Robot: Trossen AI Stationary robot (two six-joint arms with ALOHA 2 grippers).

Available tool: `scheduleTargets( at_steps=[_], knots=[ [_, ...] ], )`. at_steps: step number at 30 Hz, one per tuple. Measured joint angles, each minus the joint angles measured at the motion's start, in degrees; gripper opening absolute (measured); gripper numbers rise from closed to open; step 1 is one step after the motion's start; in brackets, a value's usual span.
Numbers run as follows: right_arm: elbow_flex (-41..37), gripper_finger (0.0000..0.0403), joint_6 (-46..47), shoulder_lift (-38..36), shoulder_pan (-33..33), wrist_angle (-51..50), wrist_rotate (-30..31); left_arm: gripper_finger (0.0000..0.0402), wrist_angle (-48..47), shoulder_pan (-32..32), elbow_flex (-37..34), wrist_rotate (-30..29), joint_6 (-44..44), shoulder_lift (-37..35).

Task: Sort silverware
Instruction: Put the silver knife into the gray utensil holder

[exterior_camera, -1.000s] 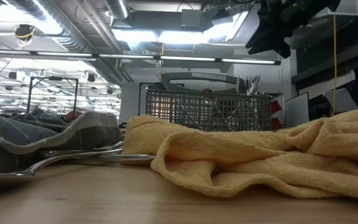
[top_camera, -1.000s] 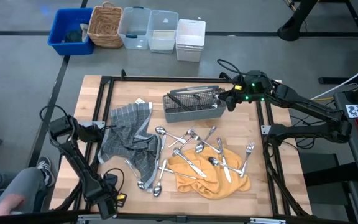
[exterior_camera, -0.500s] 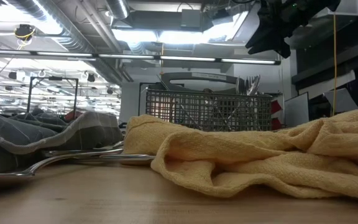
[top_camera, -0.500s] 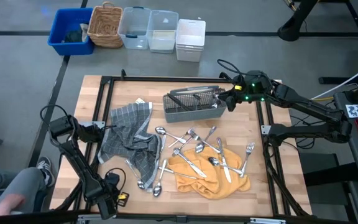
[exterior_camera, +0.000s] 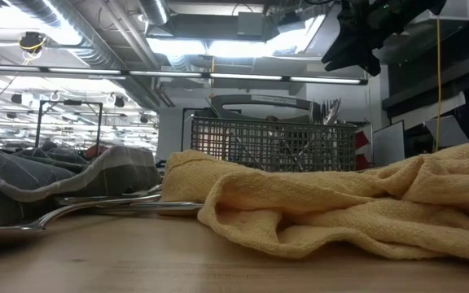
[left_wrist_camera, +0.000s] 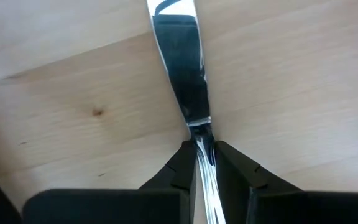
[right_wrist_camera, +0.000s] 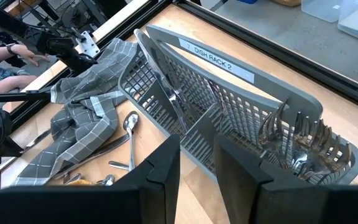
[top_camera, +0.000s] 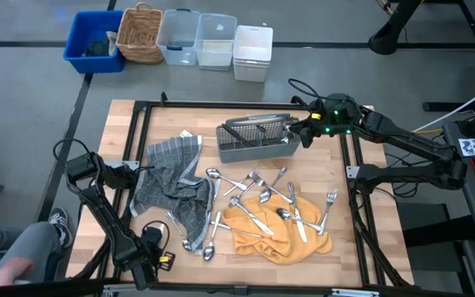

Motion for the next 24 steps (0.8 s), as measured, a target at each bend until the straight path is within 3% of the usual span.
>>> scheduleTargets(
  at_steps=[18, 24],
  knots=[
    [0.0, 0.0101, 0.0, 0.0, 0.0, 0.0, 0.0, 0.0033, 0.0, 1.0, -0.2, -0.4, 2.9, -1.8],
    [0.0, 0.0101, 0.0, 0.0, 0.0, 0.0, 0.0, 0.0067, -0.1, 2.8, -0.2, 0.4, 5.8, -1.9]
  ],
)
